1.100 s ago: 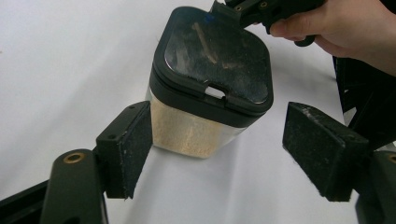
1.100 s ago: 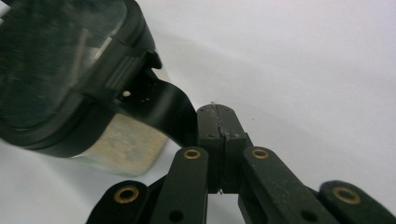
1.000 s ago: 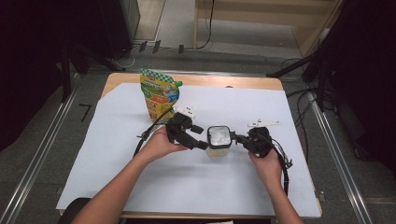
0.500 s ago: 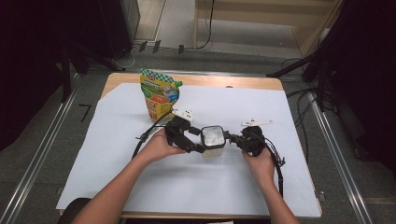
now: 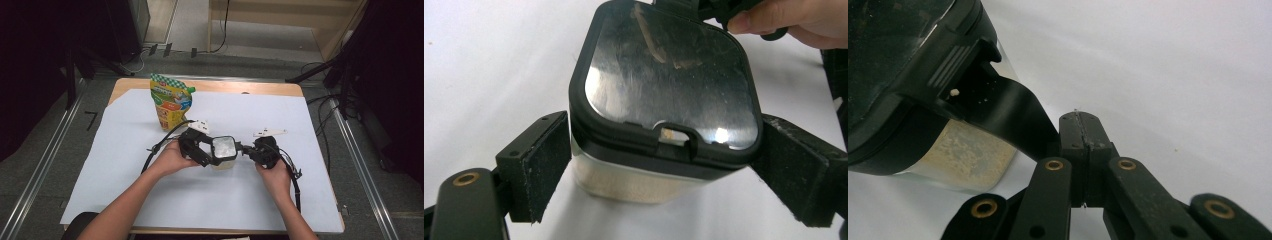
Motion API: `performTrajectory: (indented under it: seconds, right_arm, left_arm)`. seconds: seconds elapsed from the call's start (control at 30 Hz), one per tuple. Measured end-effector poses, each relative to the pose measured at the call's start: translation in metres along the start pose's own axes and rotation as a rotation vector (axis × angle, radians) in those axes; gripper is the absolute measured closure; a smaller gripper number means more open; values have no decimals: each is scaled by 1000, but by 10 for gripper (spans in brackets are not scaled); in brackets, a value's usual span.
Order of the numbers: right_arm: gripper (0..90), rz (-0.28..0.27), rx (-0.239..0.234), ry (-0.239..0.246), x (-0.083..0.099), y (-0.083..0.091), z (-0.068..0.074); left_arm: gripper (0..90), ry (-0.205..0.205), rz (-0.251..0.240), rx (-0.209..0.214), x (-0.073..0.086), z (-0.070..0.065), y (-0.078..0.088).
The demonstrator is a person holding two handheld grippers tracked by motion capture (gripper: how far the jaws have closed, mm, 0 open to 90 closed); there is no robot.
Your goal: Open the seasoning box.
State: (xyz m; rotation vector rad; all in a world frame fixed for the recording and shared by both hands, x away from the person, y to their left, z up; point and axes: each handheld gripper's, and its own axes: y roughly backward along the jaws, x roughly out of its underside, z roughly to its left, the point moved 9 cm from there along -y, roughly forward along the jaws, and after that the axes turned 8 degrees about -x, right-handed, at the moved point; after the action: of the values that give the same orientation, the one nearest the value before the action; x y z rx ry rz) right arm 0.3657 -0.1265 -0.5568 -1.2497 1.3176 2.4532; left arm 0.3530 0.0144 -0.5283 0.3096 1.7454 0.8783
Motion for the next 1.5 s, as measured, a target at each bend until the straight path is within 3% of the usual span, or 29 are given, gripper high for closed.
performTrajectory:
  seconds: [0.57, 0.63, 0.7, 0.73, 0.77, 0.8, 0.83, 0.87, 0.93, 1.07, 1.2, 1.3, 1.33, 1.37, 1.5]
  right_arm:
    - [900, 8, -8, 7, 1, 0, 4]
    - [900, 8, -12, 6, 1, 0, 4]
    - [900, 7, -17, 11, 1, -1, 6]
    - [900, 5, -25, 17, 0, -1, 7]
    - [900, 8, -32, 17, 0, -2, 9]
    - [900, 11, -38, 27, 1, -3, 11]
    - [900, 17, -30, 40, 1, -5, 13]
    - [900, 26, -9, 55, 2, -5, 14]
    - [900, 30, 4, 63, 2, -6, 14]
    - [900, 14, -14, 56, 0, -3, 14]
    - [900, 4, -8, 53, -2, -2, 13]
    - [900, -2, -12, 48, -3, -3, 12]
    - [900, -6, -17, 43, -4, -4, 11]
    - [900, -8, -19, 45, -5, -4, 11]
    - [900, -14, -31, 50, -8, -6, 12]
  left_arm:
    - [129, -18, -27, -16, -5, -3, 3]
    - [141, 18, -73, 8, -12, -4, 7]
    - [204, 72, -122, 29, -18, -1, 14]
    - [345, 89, -139, 38, -19, 0, 17]
    - [387, 87, -137, 47, -19, 0, 19]
    - [363, 58, -125, 12, -17, 1, 18]
    - [285, 58, -125, 12, -17, 1, 18]
    - [213, 43, -102, -14, -16, 0, 16]
    - [149, 40, -83, -19, -14, -2, 15]
    - [130, 45, -73, -55, -13, -9, 18]
    - [64, 35, -22, -114, -2, -15, 12]
    - [70, 28, -3, -119, 4, -17, 6]
    - [84, 7, 4, -158, 9, -17, 1]
    - [109, 1, -4, -183, 10, -15, 1]
    - [140, 11, -37, -183, 12, -15, 1]
